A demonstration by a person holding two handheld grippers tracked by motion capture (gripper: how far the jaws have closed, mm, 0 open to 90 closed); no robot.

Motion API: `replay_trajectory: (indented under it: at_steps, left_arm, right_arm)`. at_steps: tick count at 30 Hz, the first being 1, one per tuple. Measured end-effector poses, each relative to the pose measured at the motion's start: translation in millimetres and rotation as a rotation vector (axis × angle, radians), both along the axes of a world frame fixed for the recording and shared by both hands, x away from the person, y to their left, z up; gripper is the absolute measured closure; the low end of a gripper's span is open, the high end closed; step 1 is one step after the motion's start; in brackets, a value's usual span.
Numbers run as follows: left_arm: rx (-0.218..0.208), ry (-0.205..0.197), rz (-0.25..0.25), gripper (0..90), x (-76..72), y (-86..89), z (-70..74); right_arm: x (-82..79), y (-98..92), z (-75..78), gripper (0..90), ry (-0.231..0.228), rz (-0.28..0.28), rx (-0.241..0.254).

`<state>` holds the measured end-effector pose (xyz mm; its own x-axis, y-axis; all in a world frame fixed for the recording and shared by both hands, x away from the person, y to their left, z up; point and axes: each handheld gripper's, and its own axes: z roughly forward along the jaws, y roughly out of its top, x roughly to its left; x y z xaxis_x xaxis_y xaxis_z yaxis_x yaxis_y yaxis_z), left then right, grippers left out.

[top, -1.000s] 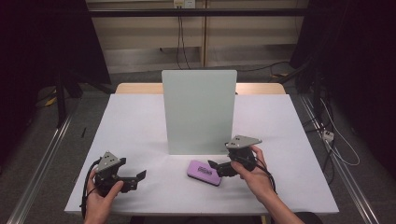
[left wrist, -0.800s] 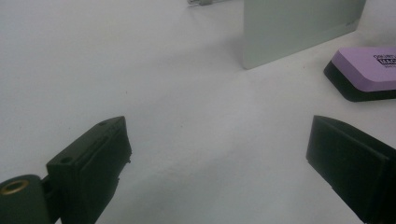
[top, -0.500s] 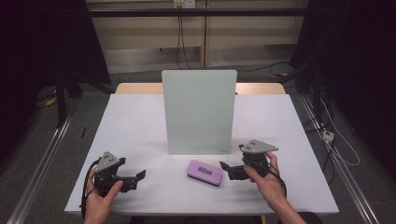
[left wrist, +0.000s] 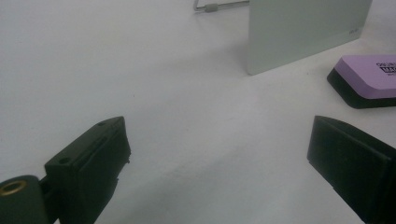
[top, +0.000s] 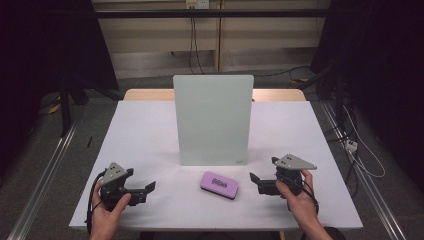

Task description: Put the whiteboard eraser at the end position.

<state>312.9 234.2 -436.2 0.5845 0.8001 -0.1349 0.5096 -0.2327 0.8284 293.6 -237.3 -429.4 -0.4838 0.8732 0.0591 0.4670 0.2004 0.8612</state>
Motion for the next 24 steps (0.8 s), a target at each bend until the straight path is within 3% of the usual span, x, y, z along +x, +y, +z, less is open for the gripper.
replay_trajectory:
  at_steps: [6,16,24]
  left_arm:
    - [-0.012,-0.003,0.001,5.2,0.3,0.9,0.5]
    - [-0.018,-0.016,0.022,5.1,0.4,2.3,2.0]
    - [-0.015,-0.022,0.019,5.1,0.4,0.8,2.4]
  right_arm:
    - [-4.7,-9.3,-4.8,6.1,-0.023,-0.035,0.009]
    - [-15.9,-23.5,-7.9,6.2,-0.016,-0.07,0.008]
    - [-24.3,-27.4,-8.1,5.7,-0.049,-0.093,0.009]
